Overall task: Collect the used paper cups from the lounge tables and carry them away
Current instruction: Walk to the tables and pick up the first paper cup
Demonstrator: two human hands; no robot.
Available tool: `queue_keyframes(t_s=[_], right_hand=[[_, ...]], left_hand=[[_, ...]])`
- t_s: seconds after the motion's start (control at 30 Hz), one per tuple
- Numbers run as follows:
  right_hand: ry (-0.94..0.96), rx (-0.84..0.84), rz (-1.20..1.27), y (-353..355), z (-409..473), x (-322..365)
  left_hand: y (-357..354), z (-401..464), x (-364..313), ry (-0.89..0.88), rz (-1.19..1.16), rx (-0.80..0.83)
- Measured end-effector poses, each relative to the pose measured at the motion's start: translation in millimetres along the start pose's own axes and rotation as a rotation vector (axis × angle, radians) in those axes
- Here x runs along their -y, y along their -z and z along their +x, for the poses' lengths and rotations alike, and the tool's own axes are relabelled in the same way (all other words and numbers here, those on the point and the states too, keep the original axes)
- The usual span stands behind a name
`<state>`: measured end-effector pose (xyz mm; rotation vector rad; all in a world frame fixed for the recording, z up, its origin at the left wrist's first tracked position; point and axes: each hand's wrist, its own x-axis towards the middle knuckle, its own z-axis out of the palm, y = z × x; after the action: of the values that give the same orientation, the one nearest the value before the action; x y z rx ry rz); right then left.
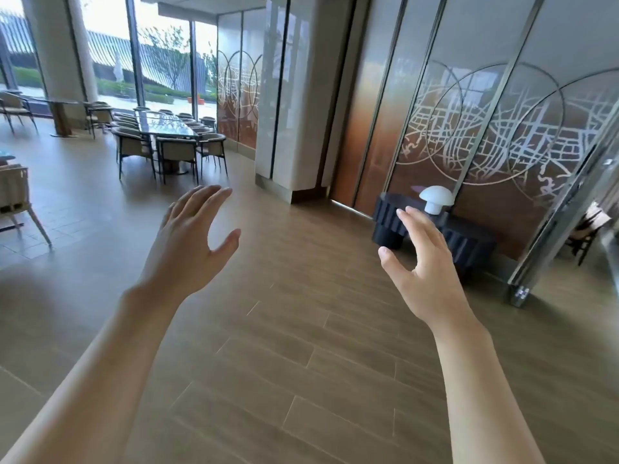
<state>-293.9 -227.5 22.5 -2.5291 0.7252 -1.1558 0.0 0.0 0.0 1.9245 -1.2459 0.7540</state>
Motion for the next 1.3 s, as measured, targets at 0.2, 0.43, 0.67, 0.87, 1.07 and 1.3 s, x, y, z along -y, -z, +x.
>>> queue_keyframes(t_s=[0.2, 0.43, 0.67, 0.87, 1.07, 1.3], right_hand=[[-0.024, -0.010, -0.006, -54, 67, 7], [-0.029, 0.021, 0.010, -103, 122, 0], [0.000, 0.050, 0.039, -157, 174, -17], [0.043, 0.054, 0.094, -211, 236, -46], [0.065, 0.060, 0.156, -268, 326, -91], [0.102, 0.064, 0.159, -321, 428, -153]], left_hand=[[-20, 62, 66, 0.008, -0.030, 0.030], [-62, 100, 116, 0.047, -0.045, 0.014], [-103, 125, 155, 0.095, -0.046, 0.021], [-141, 163, 193, 0.103, 0.019, 0.024], [-191, 232, 231, 0.099, 0.108, 0.020], [-269, 307, 259, 0.104, 0.153, 0.012]])
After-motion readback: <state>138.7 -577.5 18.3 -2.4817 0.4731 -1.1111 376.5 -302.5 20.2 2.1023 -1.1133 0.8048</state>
